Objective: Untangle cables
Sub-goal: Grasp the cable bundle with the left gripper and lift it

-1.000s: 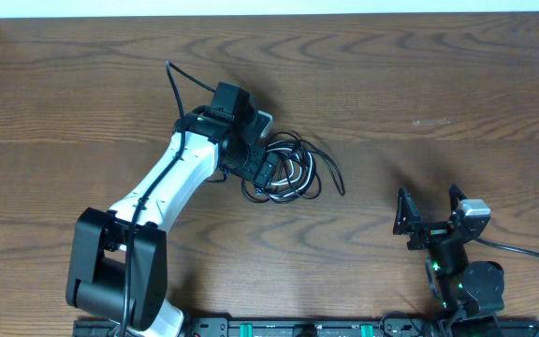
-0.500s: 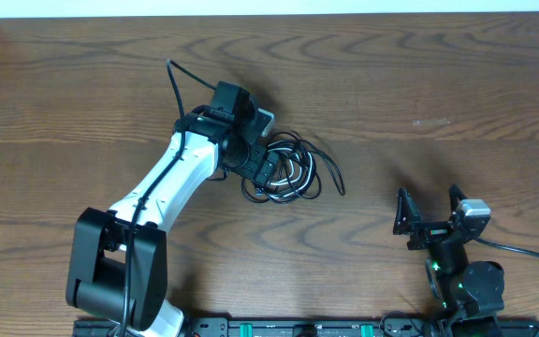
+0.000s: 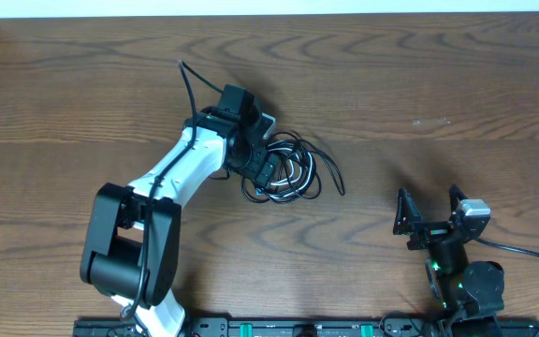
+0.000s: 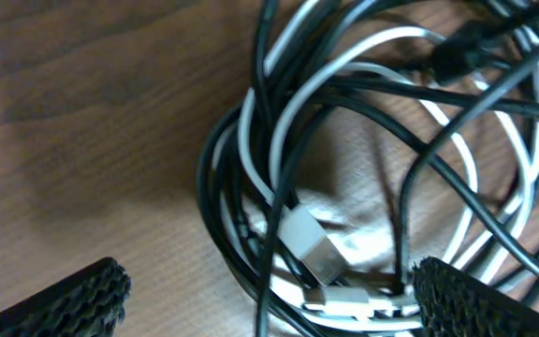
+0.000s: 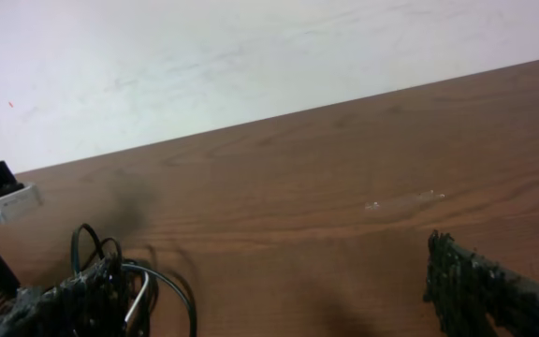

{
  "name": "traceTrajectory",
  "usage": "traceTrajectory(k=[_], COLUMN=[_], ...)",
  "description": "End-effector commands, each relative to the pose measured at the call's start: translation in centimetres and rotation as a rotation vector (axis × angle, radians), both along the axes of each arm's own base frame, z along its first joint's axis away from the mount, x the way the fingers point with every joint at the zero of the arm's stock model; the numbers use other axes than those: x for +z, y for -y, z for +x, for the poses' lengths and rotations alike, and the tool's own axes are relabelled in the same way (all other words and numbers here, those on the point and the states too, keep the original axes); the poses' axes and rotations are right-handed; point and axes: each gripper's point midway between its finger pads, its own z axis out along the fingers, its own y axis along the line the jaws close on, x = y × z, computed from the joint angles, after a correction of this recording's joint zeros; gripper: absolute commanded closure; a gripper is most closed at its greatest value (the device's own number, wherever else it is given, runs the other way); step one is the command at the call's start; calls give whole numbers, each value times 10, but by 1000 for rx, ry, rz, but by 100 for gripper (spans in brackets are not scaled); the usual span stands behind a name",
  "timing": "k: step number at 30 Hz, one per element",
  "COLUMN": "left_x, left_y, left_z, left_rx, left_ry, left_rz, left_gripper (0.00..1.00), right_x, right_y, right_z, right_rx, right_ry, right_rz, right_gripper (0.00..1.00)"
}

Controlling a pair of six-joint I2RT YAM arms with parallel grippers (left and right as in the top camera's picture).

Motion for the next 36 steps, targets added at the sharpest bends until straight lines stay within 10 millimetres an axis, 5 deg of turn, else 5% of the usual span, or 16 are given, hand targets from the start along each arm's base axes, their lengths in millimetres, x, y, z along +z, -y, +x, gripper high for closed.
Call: traceTrajectory(k=[1,9,16,26,29,36], left_x=[0,-32,-36,-36,-35,-11], left_y=[-5,-6,0,0,0,4], left_z=[9,1,-2,-4,-3,6], left_rx=[-10,-23,-39,-42,-42,-40], left_ry=[37,-42,-47,-55,-52,9], left_rz=[43,73,76,78,77,56], left_gripper=[3,2,2,64,89,92], right_x=[1,1,1,1,1,1], right_y=[1,1,1,1,1,1], right_z=[0,0,0,0,0,0], right_rx=[-8,-8,-8,-8,-8,-8], right_ry=[5,5,5,5,5,4], right_rz=[-5,-6,-5,-6,-5,-6], right_gripper=[1,1,1,1,1,1])
